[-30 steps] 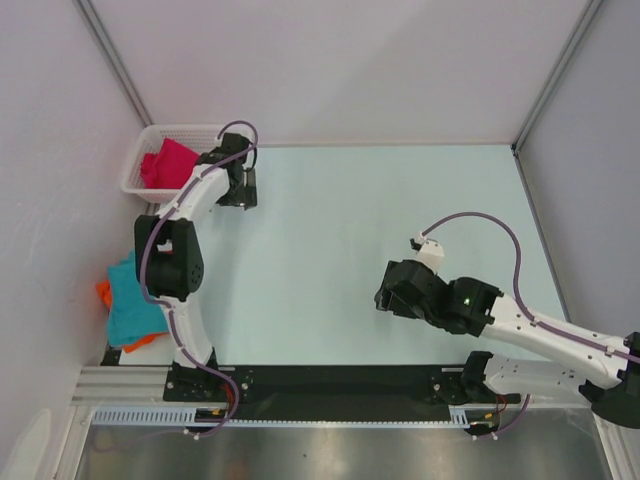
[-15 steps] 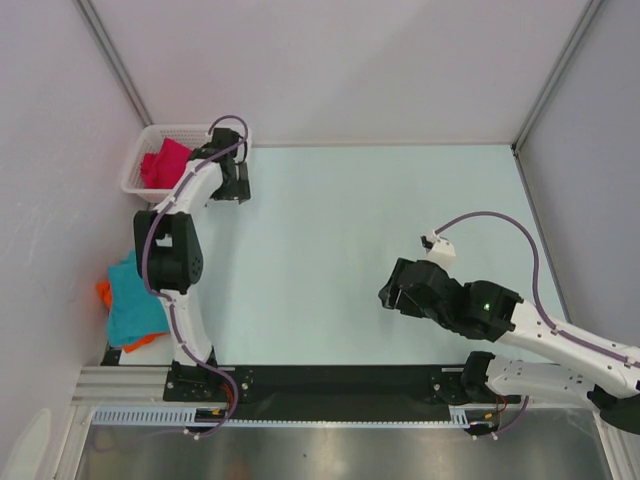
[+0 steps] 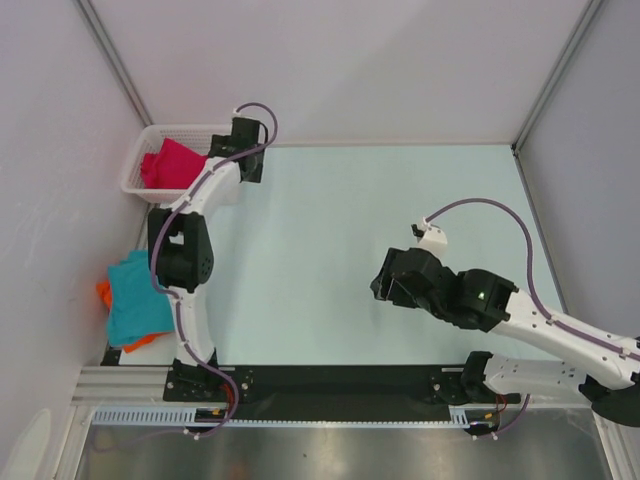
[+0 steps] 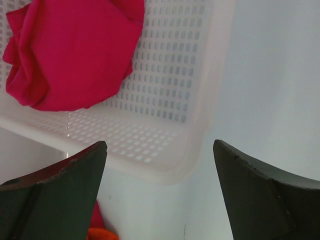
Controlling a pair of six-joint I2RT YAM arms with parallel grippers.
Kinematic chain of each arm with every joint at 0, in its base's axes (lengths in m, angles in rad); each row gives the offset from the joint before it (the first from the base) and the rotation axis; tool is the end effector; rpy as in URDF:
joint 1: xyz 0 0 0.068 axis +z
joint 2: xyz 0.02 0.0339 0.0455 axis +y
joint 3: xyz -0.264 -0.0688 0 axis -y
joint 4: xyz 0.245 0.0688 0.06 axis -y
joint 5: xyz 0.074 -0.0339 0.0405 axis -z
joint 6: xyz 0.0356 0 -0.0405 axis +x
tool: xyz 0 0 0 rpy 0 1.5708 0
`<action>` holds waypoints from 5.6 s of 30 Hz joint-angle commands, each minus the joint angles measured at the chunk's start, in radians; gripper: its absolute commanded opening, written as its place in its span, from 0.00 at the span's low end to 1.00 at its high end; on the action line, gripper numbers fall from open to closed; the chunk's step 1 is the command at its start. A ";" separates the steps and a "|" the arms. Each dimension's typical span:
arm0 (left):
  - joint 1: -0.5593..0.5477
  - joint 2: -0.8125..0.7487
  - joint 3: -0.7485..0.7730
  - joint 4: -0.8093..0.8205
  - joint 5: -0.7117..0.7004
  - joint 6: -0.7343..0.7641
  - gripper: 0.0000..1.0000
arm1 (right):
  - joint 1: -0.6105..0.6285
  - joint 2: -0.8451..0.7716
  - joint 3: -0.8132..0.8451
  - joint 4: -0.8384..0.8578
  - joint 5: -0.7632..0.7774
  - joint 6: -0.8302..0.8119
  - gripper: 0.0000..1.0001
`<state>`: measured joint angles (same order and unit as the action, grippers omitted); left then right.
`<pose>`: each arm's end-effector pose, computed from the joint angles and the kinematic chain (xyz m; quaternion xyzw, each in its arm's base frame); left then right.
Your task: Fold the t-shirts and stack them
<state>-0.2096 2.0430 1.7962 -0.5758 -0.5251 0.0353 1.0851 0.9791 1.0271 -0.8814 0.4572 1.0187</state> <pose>0.4572 -0.0790 0.2701 0.0157 0.9038 0.2100 0.3726 0.1006 0.1570 0.3259 0.0515 0.9107 0.2000 0.3576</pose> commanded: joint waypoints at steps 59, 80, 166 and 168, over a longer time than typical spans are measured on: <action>-0.720 -0.090 -0.437 0.359 1.172 -0.363 0.00 | 0.021 -0.174 0.172 -0.133 0.226 0.012 0.48; -0.726 -0.096 -0.713 0.511 1.027 -0.376 1.00 | 0.021 -0.073 0.162 -0.067 0.210 0.000 0.47; -0.180 -0.405 -1.055 0.944 0.714 -1.100 0.00 | 0.010 0.098 0.182 -0.042 0.204 -0.097 0.49; -0.189 -0.363 -1.028 0.946 0.729 -1.083 0.00 | 0.010 0.105 0.188 -0.041 0.205 -0.098 0.49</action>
<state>-0.3782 1.6085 0.7273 0.3336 0.1722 -1.1427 1.0973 1.0710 1.1763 -0.9291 0.6479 0.9249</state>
